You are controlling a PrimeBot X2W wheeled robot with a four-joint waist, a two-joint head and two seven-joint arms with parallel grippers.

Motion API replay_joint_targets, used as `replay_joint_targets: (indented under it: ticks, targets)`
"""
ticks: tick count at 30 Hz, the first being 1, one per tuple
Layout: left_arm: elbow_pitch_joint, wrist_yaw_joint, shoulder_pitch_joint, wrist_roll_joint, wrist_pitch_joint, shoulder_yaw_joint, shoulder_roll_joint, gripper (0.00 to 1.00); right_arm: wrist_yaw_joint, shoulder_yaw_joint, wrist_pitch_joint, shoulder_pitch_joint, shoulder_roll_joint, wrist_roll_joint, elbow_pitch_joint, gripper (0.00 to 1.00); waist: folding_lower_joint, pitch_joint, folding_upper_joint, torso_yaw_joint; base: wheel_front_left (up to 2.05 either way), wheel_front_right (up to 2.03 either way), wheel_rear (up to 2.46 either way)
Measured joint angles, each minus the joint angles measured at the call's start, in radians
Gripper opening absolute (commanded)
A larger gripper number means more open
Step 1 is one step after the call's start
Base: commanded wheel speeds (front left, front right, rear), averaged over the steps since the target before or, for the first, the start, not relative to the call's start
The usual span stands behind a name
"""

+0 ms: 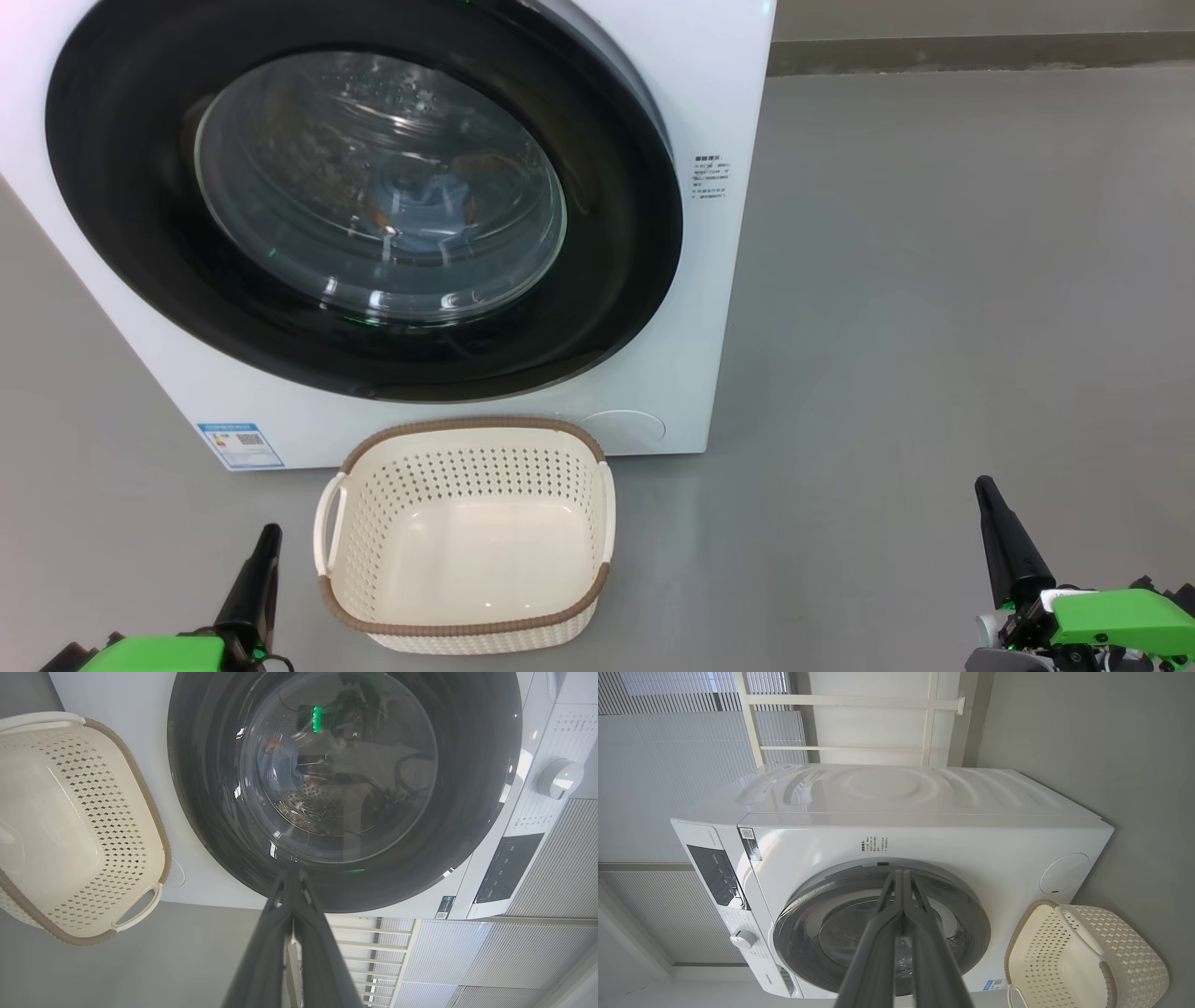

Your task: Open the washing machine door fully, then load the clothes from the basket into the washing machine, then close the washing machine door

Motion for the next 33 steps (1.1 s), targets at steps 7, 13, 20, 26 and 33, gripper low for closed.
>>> replay_joint_targets:
  ticks: [7, 13, 20, 26, 33]
  targets:
    - [0.0, 0.0, 0.0, 0.0, 0.0, 0.001, 0.0, 0.0, 0.0, 0.0, 0.0, 0.0, 0.0, 0.0, 0.0, 0.0, 0.0, 0.0, 0.0, 0.0, 0.0, 0.0, 0.0]
    - [0.0, 0.0, 0.0, 0.0, 0.0, 0.001, 0.0, 0.0, 0.0, 0.0, 0.0, 0.0, 0.0, 0.0, 0.0, 0.0, 0.0001, 0.0, 0.0, 0.0, 0.0, 0.0, 0.0]
    - [0.0, 0.0, 0.0, 0.0, 0.0, 0.002, 0.0, 0.0, 0.0, 0.0, 0.0, 0.0, 0.0, 0.0, 0.0, 0.0, 0.0, 0.0, 0.0, 0.0, 0.0, 0.0, 0.0]
    - [0.0, 0.0, 0.0, 0.0, 0.0, 0.002, 0.0, 0.0, 0.0, 0.0, 0.0, 0.0, 0.0, 0.0, 0.0, 0.0, 0.0001, 0.0, 0.0, 0.0, 0.0, 0.0, 0.0]
    - [0.0, 0.0, 0.0, 0.0, 0.0, 0.003, -0.001, 0.0, 0.0, 0.0, 0.0, 0.0, 0.0, 0.0, 0.0, 0.0, 0.0001, 0.0, 0.0, 0.0, 0.0, 0.0, 0.0]
